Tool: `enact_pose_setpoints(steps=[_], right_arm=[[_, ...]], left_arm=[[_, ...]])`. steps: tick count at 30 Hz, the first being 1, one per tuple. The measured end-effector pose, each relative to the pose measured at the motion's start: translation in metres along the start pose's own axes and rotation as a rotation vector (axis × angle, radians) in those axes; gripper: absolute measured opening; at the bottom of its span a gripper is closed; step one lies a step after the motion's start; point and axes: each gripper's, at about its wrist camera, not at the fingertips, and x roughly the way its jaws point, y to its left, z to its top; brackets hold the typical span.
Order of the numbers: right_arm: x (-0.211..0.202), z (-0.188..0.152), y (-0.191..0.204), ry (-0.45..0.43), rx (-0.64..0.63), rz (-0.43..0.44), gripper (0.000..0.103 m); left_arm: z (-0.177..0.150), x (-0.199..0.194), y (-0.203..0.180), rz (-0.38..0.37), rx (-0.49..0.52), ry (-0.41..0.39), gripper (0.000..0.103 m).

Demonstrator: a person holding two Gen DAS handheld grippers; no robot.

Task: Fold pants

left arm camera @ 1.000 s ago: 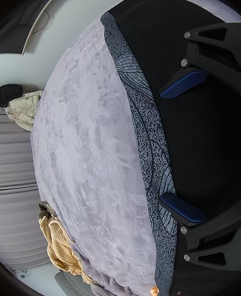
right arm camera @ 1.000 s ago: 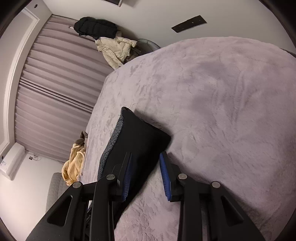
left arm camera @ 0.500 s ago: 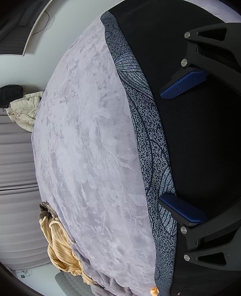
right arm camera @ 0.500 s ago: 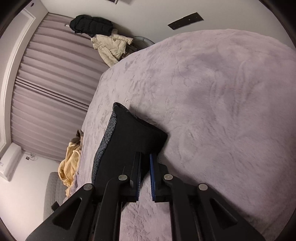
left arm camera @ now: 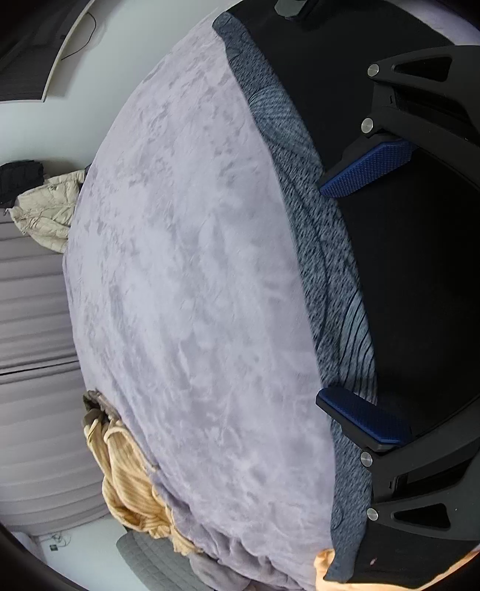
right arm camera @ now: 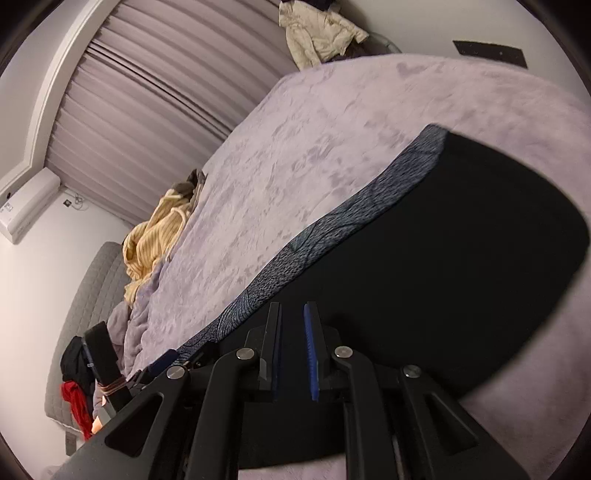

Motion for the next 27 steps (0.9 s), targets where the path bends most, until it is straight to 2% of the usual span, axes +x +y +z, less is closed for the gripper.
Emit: enact_pose_setpoints(steps=[3,6,7,10,12,16,17,18,21,24,27], right_arm=[[0.032,0.006,0.010,0.032,-0.035,-0.029,0.015],[0.045,0.016,0.008,0.026,-0.045,-0.062,0.011],[0.048,0.020,0.004,0.017,-0.031,-0.073,0.011],[0.048,0.029,-0.011,-0.025,0.030,-0.064,0.007],[0.039,0.028,-0.019,-0.056,0.074,-0.048,0.008],[0.010,0.016,-0.015,-0.070,0.086,-0.045,0.019],[0.001,0.011,-0.015,-0.069,0.088,-0.026,0.028],[-0.009,0.004,-0.015,-0.072,0.083,-0.012,0.042],[-0.033,-0.018,-0.007,-0.103,0.028,0.000,0.068],[-0.035,-0.037,-0.010,-0.108,-0.007,-0.005,0.069],[-0.040,-0.042,-0.021,-0.111,0.047,0.033,0.069]], left_arm=[[-0.001,0.019,0.029,0.014,-0.067,0.055,0.103],[-0.007,0.044,0.063,-0.109,-0.230,0.130,0.103],[-0.008,0.047,0.066,-0.121,-0.250,0.132,0.103],[-0.009,0.045,0.057,-0.081,-0.209,0.116,0.103],[-0.011,0.044,0.054,-0.068,-0.195,0.105,0.103],[-0.013,0.043,0.056,-0.082,-0.204,0.093,0.103],[-0.012,0.043,0.056,-0.080,-0.202,0.092,0.103],[-0.012,0.043,0.056,-0.077,-0.200,0.091,0.103],[-0.013,0.042,0.056,-0.074,-0.199,0.088,0.103],[-0.013,0.041,0.055,-0.069,-0.194,0.086,0.103],[-0.013,0.041,0.054,-0.064,-0.191,0.086,0.103]])
